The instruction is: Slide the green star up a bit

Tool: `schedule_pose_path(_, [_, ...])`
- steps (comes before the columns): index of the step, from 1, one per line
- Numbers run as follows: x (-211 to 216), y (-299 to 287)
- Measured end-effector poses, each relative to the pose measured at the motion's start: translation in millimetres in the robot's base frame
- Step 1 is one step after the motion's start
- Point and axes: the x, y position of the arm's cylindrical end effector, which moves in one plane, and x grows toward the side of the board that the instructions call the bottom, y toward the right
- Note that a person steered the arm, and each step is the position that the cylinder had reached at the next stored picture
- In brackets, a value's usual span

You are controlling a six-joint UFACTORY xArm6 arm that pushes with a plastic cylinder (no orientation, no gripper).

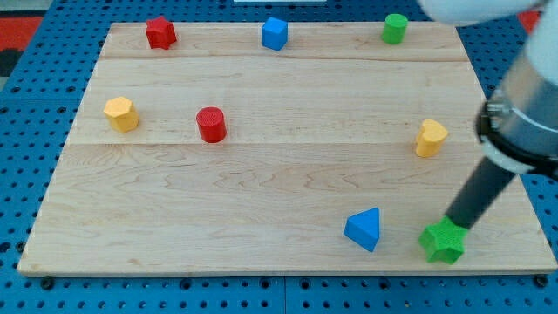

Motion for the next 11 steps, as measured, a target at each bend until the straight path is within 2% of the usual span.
schedule_pose_path(1, [-23,9])
schedule_pose_path(2, [-33,72])
schedule_pose_path(3, [0,126])
schedule_pose_path(4, [52,134])
schedule_pose_path(7, [53,52])
schedule_pose_path(9, [55,-29])
schedule_pose_path(11, [55,-44])
